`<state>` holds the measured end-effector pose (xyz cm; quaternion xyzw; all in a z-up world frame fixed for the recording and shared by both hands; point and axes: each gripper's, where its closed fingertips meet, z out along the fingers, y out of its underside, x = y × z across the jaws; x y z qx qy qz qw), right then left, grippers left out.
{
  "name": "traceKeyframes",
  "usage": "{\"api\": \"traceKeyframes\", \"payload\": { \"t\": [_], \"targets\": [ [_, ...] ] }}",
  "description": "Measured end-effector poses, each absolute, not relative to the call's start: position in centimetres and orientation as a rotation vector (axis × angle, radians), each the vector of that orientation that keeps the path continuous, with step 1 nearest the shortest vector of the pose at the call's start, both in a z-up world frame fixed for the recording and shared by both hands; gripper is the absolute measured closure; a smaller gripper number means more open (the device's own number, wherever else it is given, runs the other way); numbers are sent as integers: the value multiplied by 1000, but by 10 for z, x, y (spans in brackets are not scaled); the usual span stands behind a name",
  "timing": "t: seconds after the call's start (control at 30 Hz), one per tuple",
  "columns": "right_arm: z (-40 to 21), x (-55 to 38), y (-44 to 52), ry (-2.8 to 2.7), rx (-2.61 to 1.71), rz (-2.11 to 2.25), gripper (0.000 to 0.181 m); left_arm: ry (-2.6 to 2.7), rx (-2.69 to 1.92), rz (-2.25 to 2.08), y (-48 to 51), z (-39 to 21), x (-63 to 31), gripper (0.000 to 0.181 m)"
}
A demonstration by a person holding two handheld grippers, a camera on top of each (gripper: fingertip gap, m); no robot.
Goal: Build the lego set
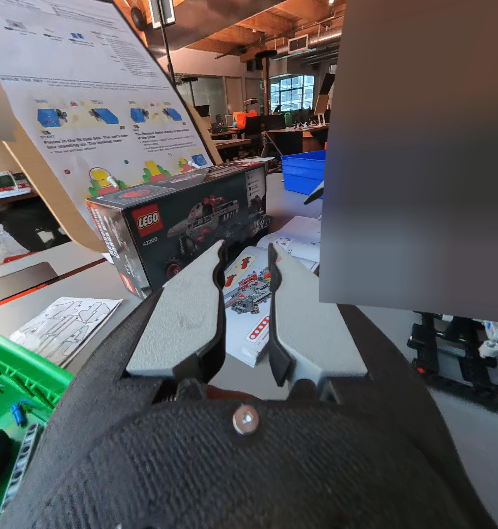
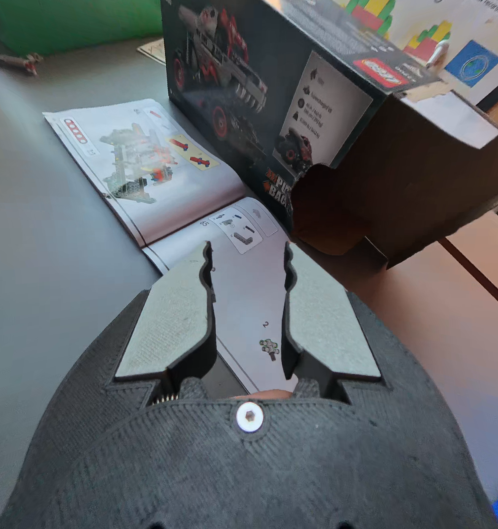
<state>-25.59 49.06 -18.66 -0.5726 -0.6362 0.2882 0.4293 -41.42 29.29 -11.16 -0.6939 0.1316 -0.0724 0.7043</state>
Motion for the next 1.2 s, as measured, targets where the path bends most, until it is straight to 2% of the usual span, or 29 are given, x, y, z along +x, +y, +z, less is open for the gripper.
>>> {"api": "traceKeyframes", "payload": {
  "t": [0.03, 0.53, 0.87, 1.07, 1.2],
  "targets": [
    [-184, -257, 487, -1581, -1424, 742, 134, 317, -1541, -124, 292, -113, -410, 156],
    [-205, -270, 447, -1677, -1411, 821, 131, 132, -1692, 159, 195, -142, -414, 155],
    [-198, -273, 417, -1724, -1352, 909, 132, 154, -1578, 92, 238, -135, -442, 156],
    [-188, -278, 417, -1713, -1284, 857, 132, 138, -1495, 47, 222, -127, -440, 159],
    [-197, -276, 426, -1699, -1338, 873, 133, 97, -1515, -16, 224, -129, -445, 155]
  ]
}}
